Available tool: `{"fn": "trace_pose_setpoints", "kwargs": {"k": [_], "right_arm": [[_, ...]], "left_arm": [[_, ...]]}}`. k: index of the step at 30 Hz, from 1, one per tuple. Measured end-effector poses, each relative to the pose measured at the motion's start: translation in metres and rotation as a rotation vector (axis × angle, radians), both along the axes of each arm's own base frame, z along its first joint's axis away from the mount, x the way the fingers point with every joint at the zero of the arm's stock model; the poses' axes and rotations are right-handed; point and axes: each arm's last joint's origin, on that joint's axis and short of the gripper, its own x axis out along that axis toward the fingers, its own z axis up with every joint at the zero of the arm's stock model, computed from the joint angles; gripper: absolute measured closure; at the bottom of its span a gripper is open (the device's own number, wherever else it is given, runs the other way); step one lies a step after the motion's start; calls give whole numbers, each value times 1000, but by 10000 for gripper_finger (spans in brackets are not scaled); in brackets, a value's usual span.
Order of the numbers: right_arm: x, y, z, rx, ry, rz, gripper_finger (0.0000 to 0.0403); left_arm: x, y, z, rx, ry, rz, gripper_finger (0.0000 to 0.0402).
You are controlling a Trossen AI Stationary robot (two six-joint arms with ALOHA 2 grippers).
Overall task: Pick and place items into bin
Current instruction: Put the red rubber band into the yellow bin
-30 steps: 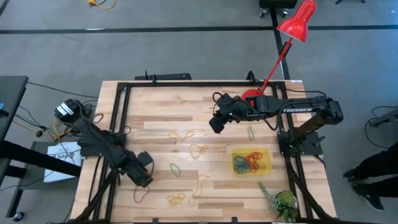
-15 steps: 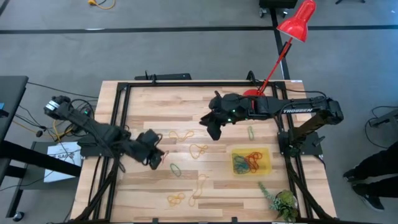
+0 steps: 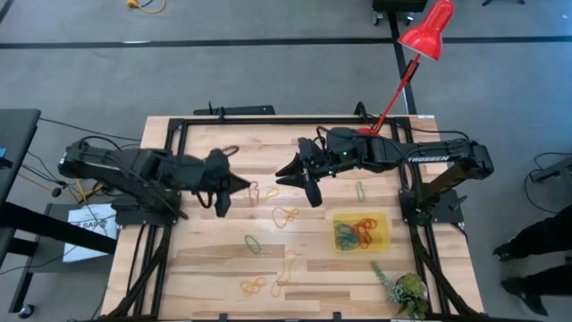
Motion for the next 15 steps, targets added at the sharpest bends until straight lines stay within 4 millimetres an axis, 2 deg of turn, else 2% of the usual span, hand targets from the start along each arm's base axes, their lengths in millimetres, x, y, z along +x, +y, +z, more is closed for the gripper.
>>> {"fn": "trace_pose_setpoints", "kwargs": {"k": [6, 15], "right_arm": [[1, -1, 2, -33, -32, -6, 316], [28, -7, -23, 19, 2, -35, 316]], "left_arm": [[5, 17, 19, 78, -113, -35, 401], [21, 30, 19, 108, -154, -110, 401]]}}
